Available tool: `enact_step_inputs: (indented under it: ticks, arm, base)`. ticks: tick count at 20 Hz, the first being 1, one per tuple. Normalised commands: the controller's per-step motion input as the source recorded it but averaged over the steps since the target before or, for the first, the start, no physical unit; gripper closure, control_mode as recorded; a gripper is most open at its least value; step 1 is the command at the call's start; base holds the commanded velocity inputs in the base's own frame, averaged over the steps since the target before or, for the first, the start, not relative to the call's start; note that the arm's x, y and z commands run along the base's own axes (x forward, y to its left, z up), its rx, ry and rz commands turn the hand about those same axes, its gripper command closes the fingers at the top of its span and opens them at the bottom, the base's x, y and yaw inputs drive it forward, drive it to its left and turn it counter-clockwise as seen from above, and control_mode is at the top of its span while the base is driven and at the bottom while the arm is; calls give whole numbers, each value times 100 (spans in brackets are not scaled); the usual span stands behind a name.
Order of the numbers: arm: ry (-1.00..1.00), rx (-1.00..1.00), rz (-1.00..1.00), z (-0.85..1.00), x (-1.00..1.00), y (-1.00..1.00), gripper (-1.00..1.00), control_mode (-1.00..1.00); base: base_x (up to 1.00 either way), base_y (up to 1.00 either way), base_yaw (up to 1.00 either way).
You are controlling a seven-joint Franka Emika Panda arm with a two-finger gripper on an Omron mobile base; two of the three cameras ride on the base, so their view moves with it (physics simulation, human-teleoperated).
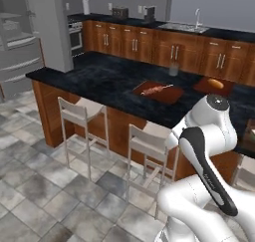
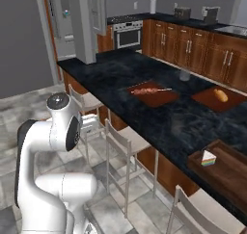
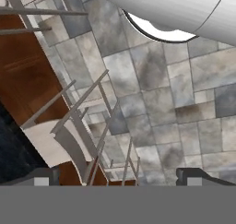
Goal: Take the cake and cupcake from the fridge and place them on the empty tray on the dining counter.
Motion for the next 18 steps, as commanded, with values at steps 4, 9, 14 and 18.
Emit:
enact_step_inputs:
  ticks: [4, 9, 14, 18]
  arm:
    - [0, 0, 0, 0, 0, 0, -100, 100]
    - [0, 0, 0, 0, 0, 0, -100, 100]
    - [0, 0, 0, 0, 0, 0, -100, 100]
    - [0, 0, 0, 0, 0, 0, -100, 100]
  base:
    - [0, 44, 24]
    - [4, 47, 23]
    - [24, 53, 17]
    - [34, 55, 13]
